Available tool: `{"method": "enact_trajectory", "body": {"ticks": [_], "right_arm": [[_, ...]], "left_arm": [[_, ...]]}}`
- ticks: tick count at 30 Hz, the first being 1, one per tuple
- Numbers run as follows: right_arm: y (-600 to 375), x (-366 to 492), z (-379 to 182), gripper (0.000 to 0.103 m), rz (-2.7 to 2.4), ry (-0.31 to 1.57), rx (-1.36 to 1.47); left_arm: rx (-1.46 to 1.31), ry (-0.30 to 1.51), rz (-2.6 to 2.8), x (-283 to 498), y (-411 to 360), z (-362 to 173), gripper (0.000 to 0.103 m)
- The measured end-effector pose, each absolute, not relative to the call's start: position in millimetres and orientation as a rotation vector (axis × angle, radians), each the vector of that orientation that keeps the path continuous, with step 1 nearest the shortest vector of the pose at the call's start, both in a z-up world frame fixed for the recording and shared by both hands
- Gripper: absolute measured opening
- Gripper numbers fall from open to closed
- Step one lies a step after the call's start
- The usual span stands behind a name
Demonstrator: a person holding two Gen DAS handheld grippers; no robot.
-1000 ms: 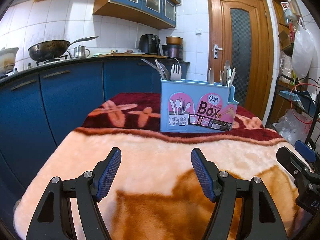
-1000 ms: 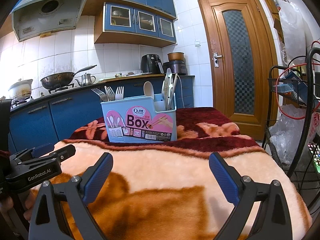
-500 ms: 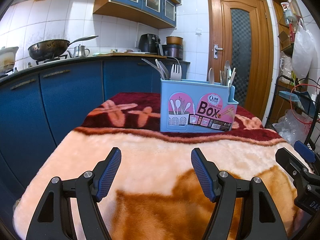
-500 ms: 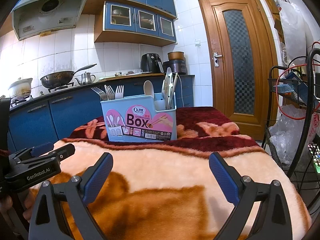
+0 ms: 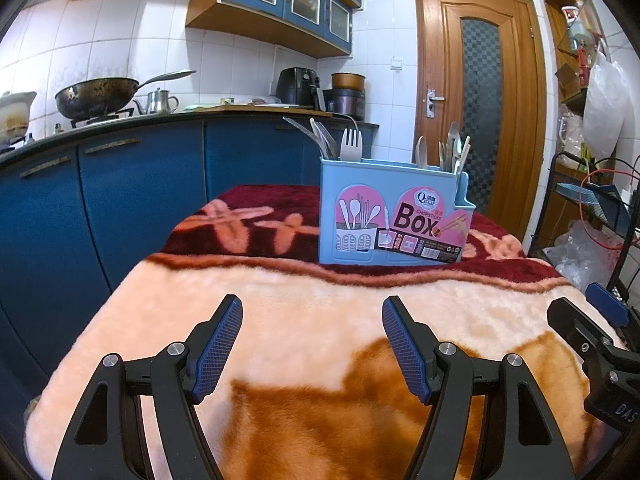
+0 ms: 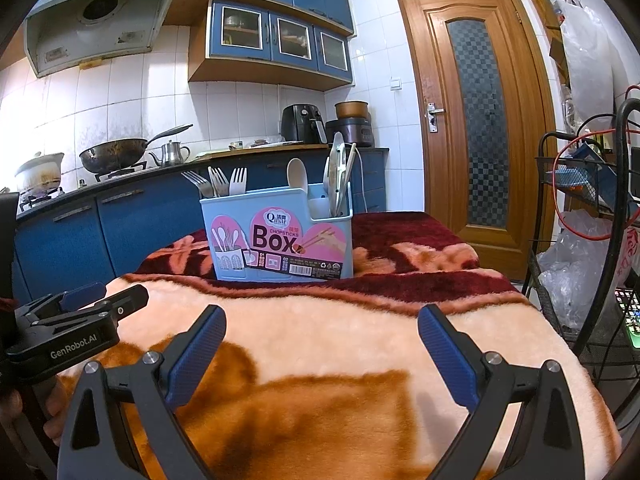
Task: Organize utensils
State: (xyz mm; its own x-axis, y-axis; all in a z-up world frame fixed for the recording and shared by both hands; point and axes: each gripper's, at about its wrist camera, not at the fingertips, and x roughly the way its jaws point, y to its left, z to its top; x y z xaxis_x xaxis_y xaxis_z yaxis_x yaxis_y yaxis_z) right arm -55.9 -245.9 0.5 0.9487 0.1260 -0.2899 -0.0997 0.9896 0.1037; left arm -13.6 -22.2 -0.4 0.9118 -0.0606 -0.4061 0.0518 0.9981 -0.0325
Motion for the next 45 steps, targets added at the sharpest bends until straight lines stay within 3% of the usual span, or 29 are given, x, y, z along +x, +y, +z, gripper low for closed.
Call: {"method": "enact_trajectory", "body": {"ticks": [45], "right_arm": [[-249.6,-55.9,-0.6,0.099,0.119,0.308,0.073]], "left_arm": [[-0.051,0.412,-0.067,-13.3,-19.7,-0.1,0.074]]}}
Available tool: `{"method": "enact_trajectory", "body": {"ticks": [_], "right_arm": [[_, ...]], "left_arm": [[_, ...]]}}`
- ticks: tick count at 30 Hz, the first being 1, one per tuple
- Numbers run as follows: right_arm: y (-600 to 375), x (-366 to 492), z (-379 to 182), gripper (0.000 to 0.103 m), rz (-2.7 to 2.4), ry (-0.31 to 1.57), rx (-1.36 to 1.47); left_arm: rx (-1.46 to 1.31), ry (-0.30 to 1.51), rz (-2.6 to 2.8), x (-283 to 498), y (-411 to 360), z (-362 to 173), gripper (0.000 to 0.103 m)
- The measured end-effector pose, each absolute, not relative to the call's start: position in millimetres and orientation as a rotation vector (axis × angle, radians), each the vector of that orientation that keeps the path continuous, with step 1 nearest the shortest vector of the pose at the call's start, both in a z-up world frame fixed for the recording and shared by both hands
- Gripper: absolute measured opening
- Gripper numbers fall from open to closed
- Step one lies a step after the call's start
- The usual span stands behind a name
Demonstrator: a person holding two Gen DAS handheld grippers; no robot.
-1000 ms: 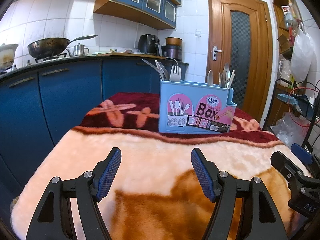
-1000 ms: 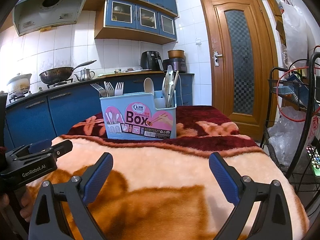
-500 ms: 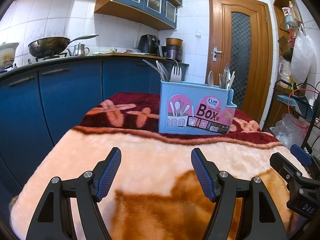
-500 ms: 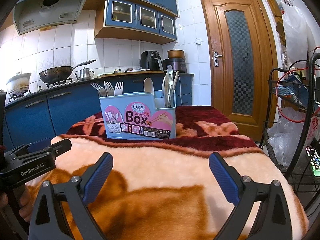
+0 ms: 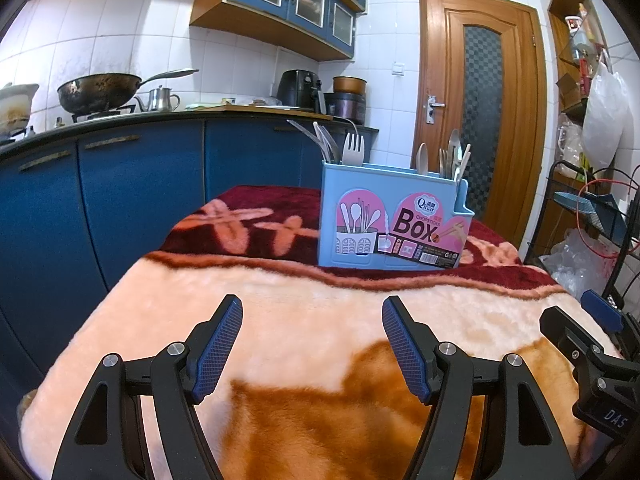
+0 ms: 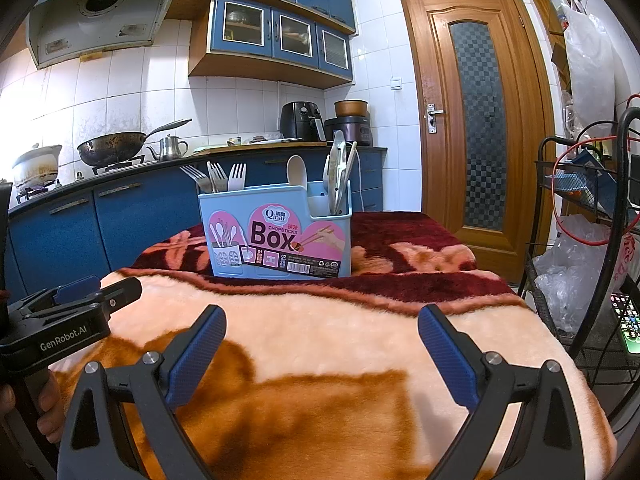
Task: Organize utensils
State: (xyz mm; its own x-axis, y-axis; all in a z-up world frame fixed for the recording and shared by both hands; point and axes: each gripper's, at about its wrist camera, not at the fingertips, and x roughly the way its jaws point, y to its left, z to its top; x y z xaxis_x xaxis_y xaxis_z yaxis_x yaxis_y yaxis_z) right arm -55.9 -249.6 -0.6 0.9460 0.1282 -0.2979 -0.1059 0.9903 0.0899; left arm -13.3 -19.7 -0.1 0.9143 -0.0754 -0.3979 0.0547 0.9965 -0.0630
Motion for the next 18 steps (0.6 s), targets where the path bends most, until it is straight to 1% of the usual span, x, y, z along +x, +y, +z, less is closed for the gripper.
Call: {"method": "enact_trajectory", "body": {"ticks": [18], "right_arm": [[-253.1,-55.8,-0.8,0.099,0.116,0.308,0.07]], "left_arm": [[-0.057,0.421,-0.064,-13.0,-19.0,-0.3,0.074]]}}
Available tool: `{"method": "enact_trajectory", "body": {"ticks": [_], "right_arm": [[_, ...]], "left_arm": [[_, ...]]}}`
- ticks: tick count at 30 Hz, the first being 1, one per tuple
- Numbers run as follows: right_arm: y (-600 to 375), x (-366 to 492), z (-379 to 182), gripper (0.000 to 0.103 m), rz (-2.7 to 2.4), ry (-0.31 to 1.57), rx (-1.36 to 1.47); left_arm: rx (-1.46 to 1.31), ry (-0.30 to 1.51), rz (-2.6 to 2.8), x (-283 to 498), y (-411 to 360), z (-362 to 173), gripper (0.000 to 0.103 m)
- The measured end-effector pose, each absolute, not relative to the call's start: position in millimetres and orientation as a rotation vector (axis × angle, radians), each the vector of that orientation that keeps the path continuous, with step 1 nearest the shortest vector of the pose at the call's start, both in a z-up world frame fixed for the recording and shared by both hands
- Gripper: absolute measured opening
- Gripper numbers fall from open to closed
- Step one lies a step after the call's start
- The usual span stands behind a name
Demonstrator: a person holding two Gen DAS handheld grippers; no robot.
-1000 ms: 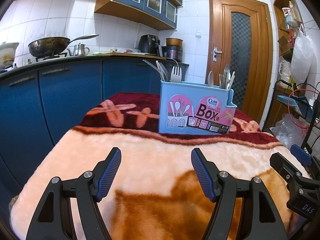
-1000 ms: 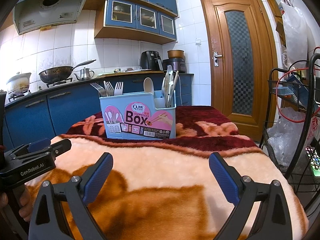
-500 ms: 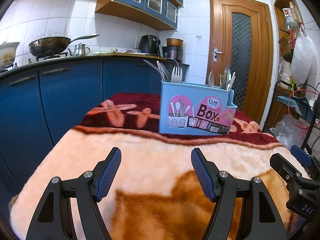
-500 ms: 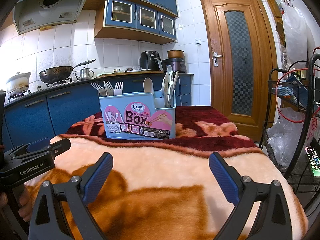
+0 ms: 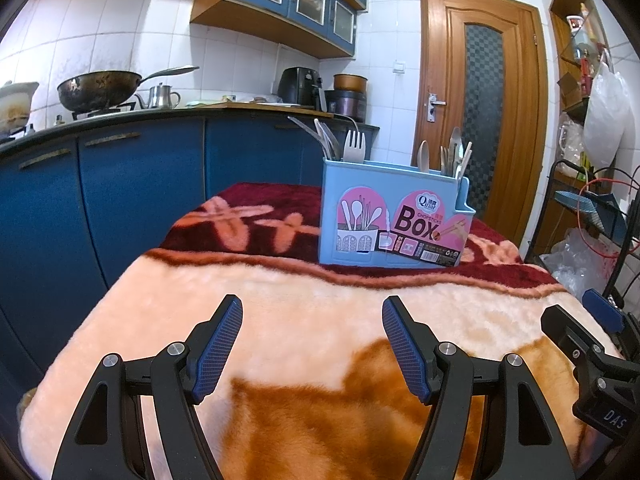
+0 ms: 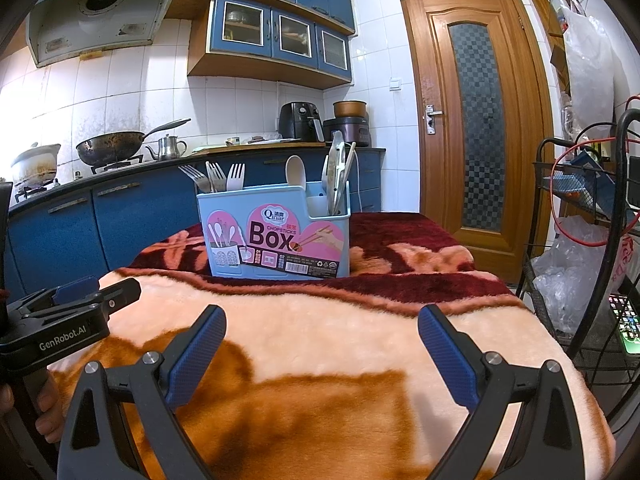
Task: Organize utensils
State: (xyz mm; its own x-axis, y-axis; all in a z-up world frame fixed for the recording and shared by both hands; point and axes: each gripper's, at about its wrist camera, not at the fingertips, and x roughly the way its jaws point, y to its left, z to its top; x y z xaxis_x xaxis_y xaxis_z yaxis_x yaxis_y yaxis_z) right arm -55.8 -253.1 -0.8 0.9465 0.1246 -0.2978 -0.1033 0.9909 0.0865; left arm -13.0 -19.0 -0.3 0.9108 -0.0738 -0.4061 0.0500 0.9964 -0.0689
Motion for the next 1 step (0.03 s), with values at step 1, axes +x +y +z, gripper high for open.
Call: {"method": "enact_trajectory", "body": {"ticks": [1], "right_arm": [[-255.4,-56.2,-1.3,0.099,0.114,0.307,0.07]], "left_arm": [[-0.058,0.422,-0.063,-12.9,-18.8,-0.4,0.074]]}}
